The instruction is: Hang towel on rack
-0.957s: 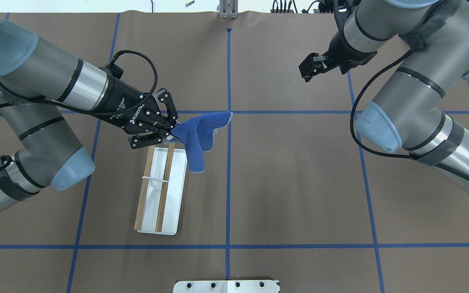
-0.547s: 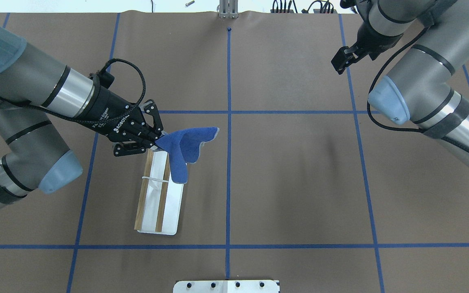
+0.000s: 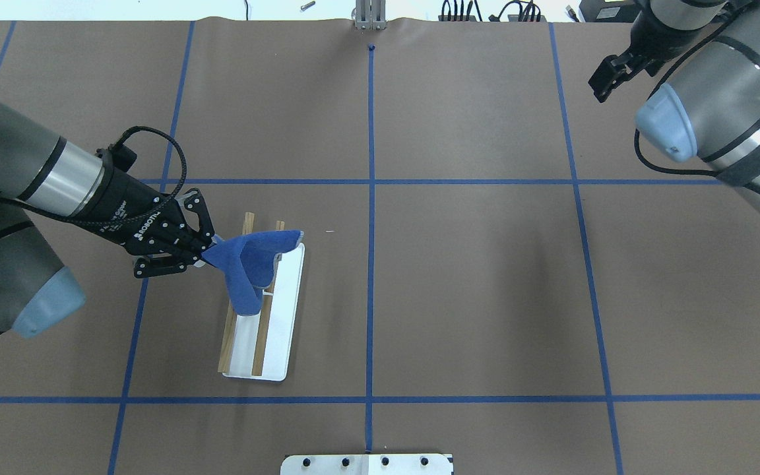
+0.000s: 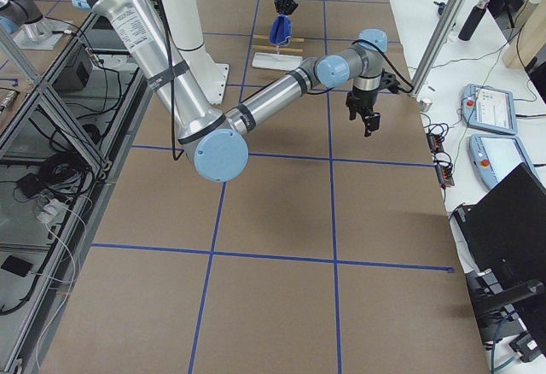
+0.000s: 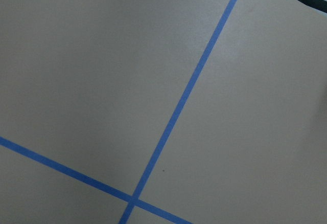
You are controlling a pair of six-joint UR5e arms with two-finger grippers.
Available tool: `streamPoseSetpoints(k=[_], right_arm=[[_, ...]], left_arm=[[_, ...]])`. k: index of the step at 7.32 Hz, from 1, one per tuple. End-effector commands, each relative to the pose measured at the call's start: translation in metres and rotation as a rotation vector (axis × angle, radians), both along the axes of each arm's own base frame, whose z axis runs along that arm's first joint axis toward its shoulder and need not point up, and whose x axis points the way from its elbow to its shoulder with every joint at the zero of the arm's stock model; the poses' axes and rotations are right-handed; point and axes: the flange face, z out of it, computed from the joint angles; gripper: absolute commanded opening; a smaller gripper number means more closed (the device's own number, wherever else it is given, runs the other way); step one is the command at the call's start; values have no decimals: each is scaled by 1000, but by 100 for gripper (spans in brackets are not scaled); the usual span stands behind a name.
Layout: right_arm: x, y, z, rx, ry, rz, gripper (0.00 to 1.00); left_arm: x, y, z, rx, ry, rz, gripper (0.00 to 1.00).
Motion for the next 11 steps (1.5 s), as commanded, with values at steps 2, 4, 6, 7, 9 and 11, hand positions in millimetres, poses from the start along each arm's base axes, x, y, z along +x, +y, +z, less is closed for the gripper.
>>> streamPoseSetpoints(k=[2,4,6,7,9,11], right_arm=[[13,-3,12,-4,5,-5,100],[13,-3,12,-4,5,-5,100],[14,-3,13,-6,5,-3,100],[18,-4,13,-6,4,2,100],[26,-6,14,-19,-9,10,100],[37,-7,20,-29,-11,23,100]], left_arm=[[14,-10,20,-58,-40,-9,51],[17,-13,21,-22,-36,-4,98],[11,-22,26,-13,-40,-21,99],[3,-36,24,-15,-41,-47,99],[-14,-68,32,-9,-54,-101,99],[-48,-93,43,20,-61,-155,99]])
